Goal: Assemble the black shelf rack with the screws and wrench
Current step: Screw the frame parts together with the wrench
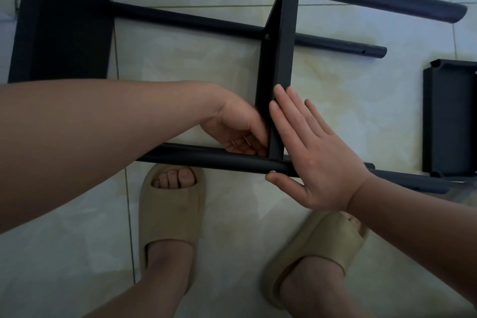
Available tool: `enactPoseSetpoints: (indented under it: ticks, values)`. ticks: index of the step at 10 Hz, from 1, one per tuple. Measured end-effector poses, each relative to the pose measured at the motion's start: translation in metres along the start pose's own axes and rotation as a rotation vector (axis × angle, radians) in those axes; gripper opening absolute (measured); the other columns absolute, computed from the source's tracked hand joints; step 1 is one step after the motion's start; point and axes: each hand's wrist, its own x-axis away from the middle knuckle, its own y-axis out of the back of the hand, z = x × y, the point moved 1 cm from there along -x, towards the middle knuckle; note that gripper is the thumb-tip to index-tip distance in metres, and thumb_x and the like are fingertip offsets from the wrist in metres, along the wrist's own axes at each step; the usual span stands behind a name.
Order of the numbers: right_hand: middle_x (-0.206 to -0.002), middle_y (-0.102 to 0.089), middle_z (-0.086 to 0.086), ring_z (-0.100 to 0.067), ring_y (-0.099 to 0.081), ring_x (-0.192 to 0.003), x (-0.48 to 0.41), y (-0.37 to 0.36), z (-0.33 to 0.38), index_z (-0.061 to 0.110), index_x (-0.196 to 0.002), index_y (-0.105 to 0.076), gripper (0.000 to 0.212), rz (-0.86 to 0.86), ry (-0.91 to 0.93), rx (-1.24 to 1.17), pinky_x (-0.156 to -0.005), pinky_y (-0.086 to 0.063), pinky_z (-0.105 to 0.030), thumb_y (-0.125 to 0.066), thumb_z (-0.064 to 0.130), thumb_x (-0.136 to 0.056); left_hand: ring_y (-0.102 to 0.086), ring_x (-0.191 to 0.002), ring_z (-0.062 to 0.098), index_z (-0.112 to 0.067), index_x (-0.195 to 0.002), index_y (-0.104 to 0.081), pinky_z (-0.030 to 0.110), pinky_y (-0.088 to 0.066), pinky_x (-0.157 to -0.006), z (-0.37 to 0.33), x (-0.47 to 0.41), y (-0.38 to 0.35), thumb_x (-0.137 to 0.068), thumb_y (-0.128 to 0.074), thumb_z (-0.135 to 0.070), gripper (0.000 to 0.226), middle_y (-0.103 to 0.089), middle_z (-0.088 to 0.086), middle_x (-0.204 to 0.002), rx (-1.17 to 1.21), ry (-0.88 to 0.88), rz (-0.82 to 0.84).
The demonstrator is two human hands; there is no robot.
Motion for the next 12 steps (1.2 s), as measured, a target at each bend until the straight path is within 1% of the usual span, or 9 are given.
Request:
enactPoseSetpoints:
  ticks: [1, 3, 4, 5, 6, 8, 9, 10, 12]
  values:
    - [-0.168, -0.002, -0.022, -0.036, 0.001, -0.157, 0.0, 0.0, 0.0, -0.004, -0.159, -0.013, 0.092, -0.004, 0.0, 0.002, -0.123, -0.019, -0.059, -0.041, 0.058, -0.098, -0.061, -0.069, 0.01, -0.013, -0.095, -0.069, 0.022, -0.051, -0.071, 0.001, -0.001, 0.0, -0.095, -0.057, -0.009, 0.013, -0.067, 0.0, -0.079, -0.003, -0.005, -0.006]
    - [-0.168, -0.002, -0.021, -0.036, 0.001, -0.157, 0.0, 0.0, 0.0, -0.004, -0.159, -0.013, 0.092, -0.006, -0.001, 0.006, -0.123, -0.019, -0.058, -0.042, 0.058, -0.097, -0.059, -0.075, 0.012, -0.007, -0.106, -0.067, 0.025, -0.049, -0.079, -0.004, 0.003, 0.004, -0.093, -0.057, -0.003, 0.017, -0.066, 0.004, -0.087, 0.013, 0.023, -0.004]
    - [-0.168, -0.001, -0.021, -0.036, 0.001, -0.157, 0.0, -0.001, 0.0, -0.003, -0.159, -0.013, 0.092, -0.002, 0.0, 0.008, -0.123, -0.018, -0.058, -0.041, 0.059, -0.098, -0.06, -0.077, 0.012, -0.01, -0.107, -0.069, 0.027, -0.048, -0.082, -0.004, 0.003, 0.002, -0.094, -0.058, -0.01, 0.017, -0.067, 0.002, -0.091, -0.013, 0.031, 0.0]
    - [-0.168, -0.002, -0.022, -0.036, 0.001, -0.157, 0.0, 0.0, 0.0, -0.004, -0.159, -0.013, 0.092, -0.005, -0.001, 0.008, -0.123, -0.019, -0.058, -0.042, 0.058, -0.098, -0.057, -0.07, 0.01, -0.014, -0.096, -0.069, 0.022, -0.049, -0.072, -0.004, 0.001, 0.001, -0.094, -0.06, -0.011, 0.01, -0.066, -0.004, -0.076, -0.058, 0.025, -0.053]
    - [-0.169, -0.002, -0.021, -0.036, 0.001, -0.157, 0.0, 0.0, 0.0, -0.003, -0.159, -0.012, 0.092, -0.003, -0.003, 0.007, -0.123, -0.019, -0.058, -0.042, 0.058, -0.098, -0.058, -0.07, 0.009, -0.012, -0.093, -0.069, 0.022, -0.048, -0.072, -0.006, 0.002, 0.003, -0.093, -0.059, -0.006, 0.012, -0.067, -0.003, -0.074, -0.052, 0.022, -0.045]
    - [-0.168, -0.001, -0.021, -0.036, 0.001, -0.157, 0.0, 0.0, 0.0, -0.004, -0.159, -0.012, 0.093, 0.002, -0.004, 0.002, -0.123, -0.02, -0.058, -0.044, 0.058, -0.097, -0.057, -0.076, 0.012, -0.011, -0.105, -0.069, 0.028, -0.046, -0.082, -0.004, 0.003, 0.002, -0.094, -0.059, -0.011, 0.015, -0.066, -0.001, -0.086, -0.077, 0.012, -0.032]
    - [-0.168, -0.002, -0.022, -0.036, 0.0, -0.157, 0.0, 0.0, 0.001, -0.004, -0.159, -0.013, 0.092, -0.002, -0.005, -0.002, -0.123, -0.02, -0.058, -0.043, 0.057, -0.097, -0.056, -0.071, 0.01, -0.013, -0.095, -0.07, 0.024, -0.047, -0.074, -0.006, 0.001, 0.002, -0.094, -0.061, -0.01, 0.01, -0.066, -0.003, -0.078, -0.114, -0.007, -0.075]
    - [-0.168, -0.002, -0.021, -0.036, 0.0, -0.157, 0.0, 0.001, 0.001, -0.003, -0.159, -0.013, 0.092, 0.0, -0.01, -0.002, -0.123, -0.02, -0.058, -0.043, 0.057, -0.097, -0.058, -0.071, 0.01, -0.009, -0.099, -0.07, 0.022, -0.048, -0.072, -0.009, 0.003, 0.004, -0.092, -0.061, -0.004, 0.012, -0.068, 0.001, -0.082, -0.106, -0.007, -0.034]
    - [-0.168, -0.002, -0.022, -0.036, 0.001, -0.157, 0.0, 0.001, 0.001, -0.004, -0.159, -0.013, 0.092, 0.005, -0.008, -0.002, -0.123, -0.02, -0.059, -0.044, 0.057, -0.097, -0.058, -0.075, 0.012, -0.014, -0.097, -0.072, 0.027, -0.046, -0.076, -0.008, 0.004, 0.004, -0.094, -0.059, -0.014, 0.014, -0.068, -0.001, -0.088, -0.137, 0.015, -0.045]
